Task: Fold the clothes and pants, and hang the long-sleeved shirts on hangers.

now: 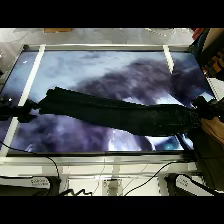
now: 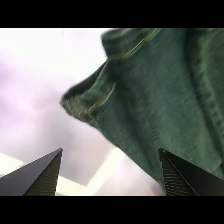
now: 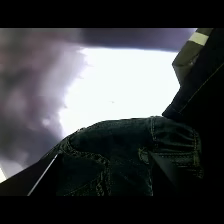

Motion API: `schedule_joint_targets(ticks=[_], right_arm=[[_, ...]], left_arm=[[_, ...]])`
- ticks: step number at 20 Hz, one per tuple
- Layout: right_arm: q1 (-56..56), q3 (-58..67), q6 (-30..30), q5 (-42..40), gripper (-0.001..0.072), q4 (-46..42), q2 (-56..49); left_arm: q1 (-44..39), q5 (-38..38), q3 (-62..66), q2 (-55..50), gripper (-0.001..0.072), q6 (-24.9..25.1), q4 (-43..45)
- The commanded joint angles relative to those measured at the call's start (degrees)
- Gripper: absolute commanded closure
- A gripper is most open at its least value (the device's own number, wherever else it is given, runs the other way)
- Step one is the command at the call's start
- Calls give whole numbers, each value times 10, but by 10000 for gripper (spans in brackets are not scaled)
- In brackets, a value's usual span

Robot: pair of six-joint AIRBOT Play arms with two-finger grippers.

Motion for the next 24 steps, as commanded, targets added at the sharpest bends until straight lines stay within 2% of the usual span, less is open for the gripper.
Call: schedule_joint_targets(ticks=[1,6,10,11,12,14,17,19,21,22,24], right_arm=[[0,0,-6,5,104,0,0],[0,0,-6,7,104,2,0],[0,0,-7,22,104,1,0],[0,0,-10,25,105,2,0],[0,0,-17,29,107,2,0],[0,0,-21,40,168,2,0],[0,10,-45,67,169,2,0],[6,36,-87,106,225,2,0],[24,70,-109,146,229,2,0],[40,88,-110,155,281,2,0],[83,114,-110,129,476,10,0]], left_arm=[[-18,69,-40,0,1,-5,-58],[-54,196,-46,-9,1,-50,-85],[-79,287,-46,-24,15,-53,-85],[-88,299,-46,-28,106,-53,-85],[-97,307,-46,-31,261,-52,-85],[-113,327,-45,-33,669,-51,-85],[-118,317,-12,-23,678,-17,-85],[-116,296,29,5,678,75,-84],[-113,294,64,48,677,148,-85],[-111,294,77,72,677,167,-85],[-111,289,85,129,677,179,-84]])
